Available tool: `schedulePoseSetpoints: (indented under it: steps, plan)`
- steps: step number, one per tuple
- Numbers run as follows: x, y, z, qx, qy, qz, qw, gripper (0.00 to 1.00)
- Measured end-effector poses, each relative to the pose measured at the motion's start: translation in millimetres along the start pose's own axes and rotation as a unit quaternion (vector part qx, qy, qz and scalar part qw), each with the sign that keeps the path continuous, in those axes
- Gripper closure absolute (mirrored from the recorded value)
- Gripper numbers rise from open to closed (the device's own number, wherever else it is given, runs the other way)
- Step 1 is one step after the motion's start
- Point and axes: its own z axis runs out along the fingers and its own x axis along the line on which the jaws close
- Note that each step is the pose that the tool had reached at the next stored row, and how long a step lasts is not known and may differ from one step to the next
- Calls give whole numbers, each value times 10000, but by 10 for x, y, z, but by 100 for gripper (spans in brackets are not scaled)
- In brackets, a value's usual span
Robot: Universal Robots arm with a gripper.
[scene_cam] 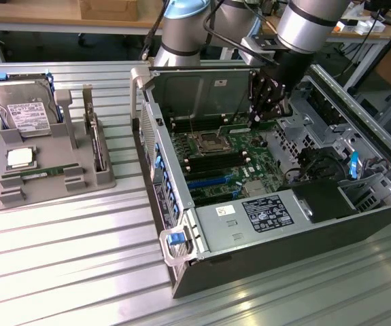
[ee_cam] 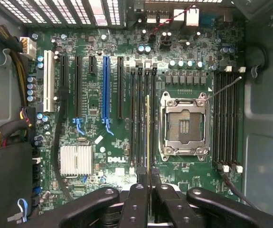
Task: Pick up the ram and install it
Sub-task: 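Insert the ram into the slot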
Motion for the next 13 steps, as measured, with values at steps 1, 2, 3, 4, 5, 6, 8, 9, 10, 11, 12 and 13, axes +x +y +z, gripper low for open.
schedulePoseSetpoints:
  steps: [1, 2, 3, 4, 5, 6, 8, 9, 10, 11, 12, 13]
  plan:
    - [1, 7, 19, 0, 0, 1, 10000, 88]
    - [1, 12, 30, 0, 0, 0, 10000, 88]
    - [1, 20, 48, 0, 0, 0, 10000, 88]
    - [4, 33, 70, 0, -1, 0, 10000, 88]
    - [8, 41, 87, 0, 0, 0, 10000, 88]
    - [23, 59, 108, 0, 7, -1, 10000, 88]
    - [32, 75, 133, 0, 36, -2, 10000, 88]
    - [38, 86, 155, -1, 55, -2, 10000, 88]
    - [42, 93, 179, -1, 74, -1, 10000, 88]
    - [48, 99, 191, -1, 83, 0, 10000, 88]
    - [54, 102, 208, -1, 94, -1, 10000, 88]
    - [59, 108, 222, -1, 99, 0, 10000, 88]
